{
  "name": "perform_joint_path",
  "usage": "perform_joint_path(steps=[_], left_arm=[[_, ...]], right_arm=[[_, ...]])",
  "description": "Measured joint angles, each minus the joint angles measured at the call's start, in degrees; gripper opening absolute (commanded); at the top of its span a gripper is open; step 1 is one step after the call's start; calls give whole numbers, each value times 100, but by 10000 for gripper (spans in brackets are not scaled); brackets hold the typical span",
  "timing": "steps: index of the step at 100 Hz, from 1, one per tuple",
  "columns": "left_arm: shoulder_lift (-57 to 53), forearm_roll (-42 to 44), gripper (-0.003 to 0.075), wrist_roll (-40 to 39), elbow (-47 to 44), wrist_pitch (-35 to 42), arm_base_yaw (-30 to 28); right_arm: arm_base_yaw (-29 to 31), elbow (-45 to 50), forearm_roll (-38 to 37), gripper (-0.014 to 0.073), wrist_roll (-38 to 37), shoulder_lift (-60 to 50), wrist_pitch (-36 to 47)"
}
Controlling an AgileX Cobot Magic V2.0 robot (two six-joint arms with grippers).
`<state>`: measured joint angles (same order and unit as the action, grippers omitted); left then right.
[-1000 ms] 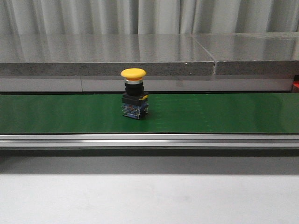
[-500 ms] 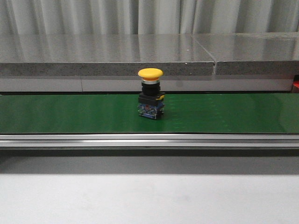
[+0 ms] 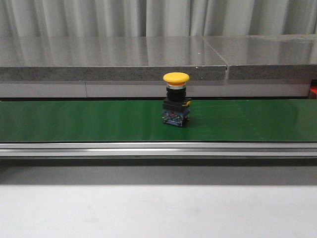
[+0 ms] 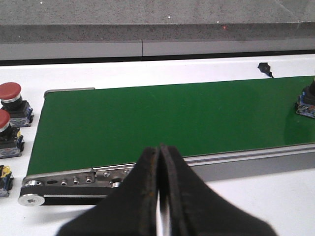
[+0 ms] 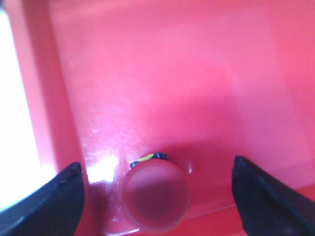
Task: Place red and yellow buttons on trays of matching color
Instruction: 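Grasp the red button with the right gripper and place it in the red tray, then lower the right gripper and grasp the yellow button on the belt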
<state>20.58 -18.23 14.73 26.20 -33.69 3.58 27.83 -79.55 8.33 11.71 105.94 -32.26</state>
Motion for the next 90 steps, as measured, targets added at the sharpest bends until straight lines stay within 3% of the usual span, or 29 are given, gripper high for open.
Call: perform_joint_path(steps=[42,70,90], left_arm=[[0,0,-19,0,0,0,0],[0,0,-19,0,0,0,0],[0,0,-19,0,0,0,0]], right_arm=[[-302,381,0,608,0,-1912,-618],[-1350,1696,0,608,97,-3152,-868],[-2206,2259,0,608,336,-3403,-1341]])
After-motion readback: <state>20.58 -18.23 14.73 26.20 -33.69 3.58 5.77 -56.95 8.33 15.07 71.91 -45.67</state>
